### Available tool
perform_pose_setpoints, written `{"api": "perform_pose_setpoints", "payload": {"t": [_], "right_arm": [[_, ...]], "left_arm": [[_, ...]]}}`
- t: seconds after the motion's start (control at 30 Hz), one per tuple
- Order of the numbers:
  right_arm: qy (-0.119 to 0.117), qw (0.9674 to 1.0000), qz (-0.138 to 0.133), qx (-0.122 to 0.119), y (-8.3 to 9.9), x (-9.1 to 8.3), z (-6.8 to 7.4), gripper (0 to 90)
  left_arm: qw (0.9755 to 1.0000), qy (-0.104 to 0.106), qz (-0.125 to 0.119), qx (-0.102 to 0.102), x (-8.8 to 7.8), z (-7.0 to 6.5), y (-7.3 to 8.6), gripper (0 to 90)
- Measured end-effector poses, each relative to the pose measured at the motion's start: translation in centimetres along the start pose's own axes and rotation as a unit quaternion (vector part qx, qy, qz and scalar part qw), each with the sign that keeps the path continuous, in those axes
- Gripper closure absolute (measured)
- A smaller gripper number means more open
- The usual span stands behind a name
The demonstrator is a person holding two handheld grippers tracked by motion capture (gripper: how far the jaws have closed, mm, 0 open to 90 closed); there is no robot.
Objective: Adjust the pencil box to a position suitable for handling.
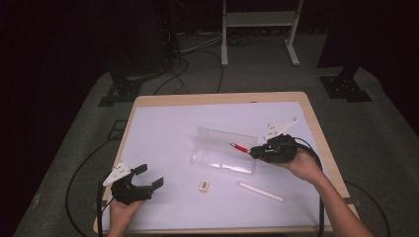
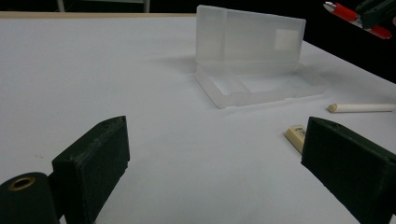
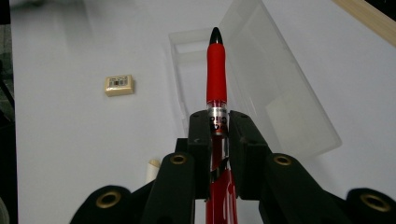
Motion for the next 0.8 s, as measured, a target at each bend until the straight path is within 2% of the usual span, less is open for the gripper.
{"api": "perform_pose_setpoints", "payload": {"t": [0.8], "right_arm": [[-0.012, 0.9996, 0.002, -0.024, -2.1, 1.3, 0.1, 78.7]], "left_arm": [[1.0000, 0.001, -0.002, 0.000, 0.0, 0.0, -0.1, 7.3]]}}
Point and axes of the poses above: each handheld gripper's, and its own axes: x roughly forward along the jaws, y roughly out of its underside, z roughly to its left, the point moved 9 cm from there along x, roughly forward along the jaws, and after that the axes turned 5 degrees about -x, right-handed, at the moved point
